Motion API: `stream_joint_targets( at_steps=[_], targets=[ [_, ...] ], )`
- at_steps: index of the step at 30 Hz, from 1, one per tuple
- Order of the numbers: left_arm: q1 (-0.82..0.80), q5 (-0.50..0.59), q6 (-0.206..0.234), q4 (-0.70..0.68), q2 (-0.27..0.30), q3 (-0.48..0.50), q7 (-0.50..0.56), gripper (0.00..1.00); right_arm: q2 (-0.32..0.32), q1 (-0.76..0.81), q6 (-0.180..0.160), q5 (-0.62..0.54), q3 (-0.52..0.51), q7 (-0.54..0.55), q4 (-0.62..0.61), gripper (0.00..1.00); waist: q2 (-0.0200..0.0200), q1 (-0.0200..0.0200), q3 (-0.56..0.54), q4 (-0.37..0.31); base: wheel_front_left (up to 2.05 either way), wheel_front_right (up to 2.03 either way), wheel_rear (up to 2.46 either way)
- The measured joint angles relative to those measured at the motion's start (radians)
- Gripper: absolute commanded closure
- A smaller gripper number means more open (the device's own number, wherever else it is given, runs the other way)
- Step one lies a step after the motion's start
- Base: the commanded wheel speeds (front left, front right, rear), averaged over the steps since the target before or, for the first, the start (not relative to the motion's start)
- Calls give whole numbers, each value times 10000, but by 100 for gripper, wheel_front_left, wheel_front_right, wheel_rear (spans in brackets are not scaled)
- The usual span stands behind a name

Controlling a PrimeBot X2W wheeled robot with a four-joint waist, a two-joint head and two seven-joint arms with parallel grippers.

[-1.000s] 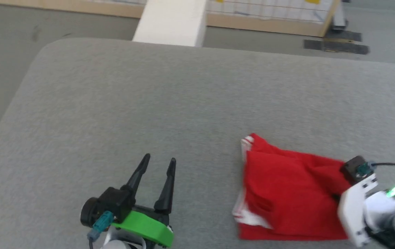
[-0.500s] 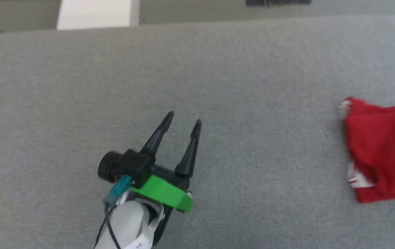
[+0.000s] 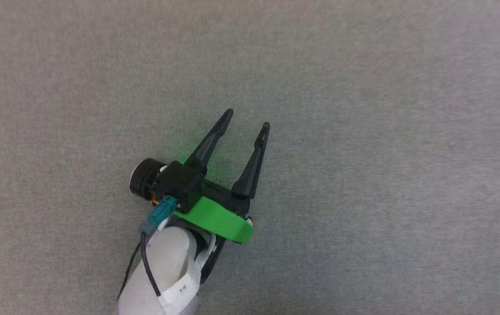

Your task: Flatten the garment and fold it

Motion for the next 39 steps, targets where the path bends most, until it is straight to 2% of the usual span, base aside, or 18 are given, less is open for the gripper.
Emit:
stream_joint_targets(
  at_steps=[5,6,7,8,15,20,24,31,39],
  targets=[
    [-170,0,-2,-84,-27,-21,-4,0,81,-75,0,-481,-604,-454,895,100,0,0,528,243,0,0,0],
    [-213,0,-2,-107,-42,-19,-4,0,144,-103,0,-554,-706,-491,1049,80,0,0,580,306,0,0,0],
    [-227,0,-6,-121,-54,-13,-6,0,219,-139,0,-621,-805,-527,1154,37,0,0,607,352,0,0,0],
    [-226,0,-10,-123,-69,-6,-6,0,311,-212,0,-729,-901,-583,1266,0,0,0,617,397,0,0,0],
    [12,-2,-10,63,-65,316,-2,0,763,-769,-2,-1241,-1193,-915,1191,0,0,0,147,456,0,0,0],
    [779,-44,-10,132,-58,857,-2,0,1329,-1503,0,-1300,-1085,-1181,288,0,0,0,-558,364,0,0,0],
    [1360,-71,19,94,-54,1363,-2,0,2019,-1975,-2,-1266,-1124,-1593,-593,0,0,-1,-1351,211,0,0,0],
    [2241,-105,362,-174,-50,2318,-2,0,3910,-1822,-2,-1191,-1544,-3012,-2290,0,-1,-2,-2782,45,0,0,0],
    [2966,184,439,-364,-23,2874,-2,0,6581,267,-4,-1041,-2343,-3923,-4406,0,0,-2,-4086,138,0,0,0]
  ],
)
